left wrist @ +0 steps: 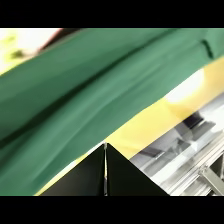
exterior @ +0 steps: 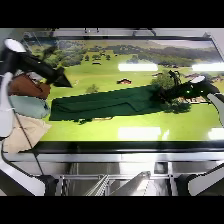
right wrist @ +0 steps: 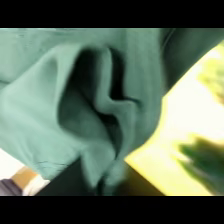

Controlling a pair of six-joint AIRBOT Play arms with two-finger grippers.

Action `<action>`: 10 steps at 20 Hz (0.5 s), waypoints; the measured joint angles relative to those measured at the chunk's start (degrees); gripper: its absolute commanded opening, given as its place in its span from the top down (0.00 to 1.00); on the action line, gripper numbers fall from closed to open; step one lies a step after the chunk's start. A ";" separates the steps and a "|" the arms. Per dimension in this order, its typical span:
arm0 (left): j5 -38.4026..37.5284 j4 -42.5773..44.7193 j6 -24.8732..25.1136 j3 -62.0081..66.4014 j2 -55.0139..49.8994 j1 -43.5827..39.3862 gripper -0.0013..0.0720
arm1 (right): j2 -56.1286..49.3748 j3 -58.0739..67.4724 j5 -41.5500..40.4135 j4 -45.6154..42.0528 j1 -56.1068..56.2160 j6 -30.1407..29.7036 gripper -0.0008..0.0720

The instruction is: Fold the shirts.

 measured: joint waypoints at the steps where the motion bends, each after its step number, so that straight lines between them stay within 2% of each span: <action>1: 0.68 -0.02 0.00 0.00 -1.38 -2.49 0.96 | -0.20 0.00 0.00 0.20 0.33 -0.24 0.96; 6: 4.98 0.07 0.00 0.02 -9.18 -13.49 0.96 | 1.29 0.09 0.90 1.49 -0.13 -1.29 0.96; 10: 9.33 0.11 -0.87 0.09 -13.33 -19.06 0.96 | 5.31 0.09 2.56 1.40 -3.34 -1.70 0.96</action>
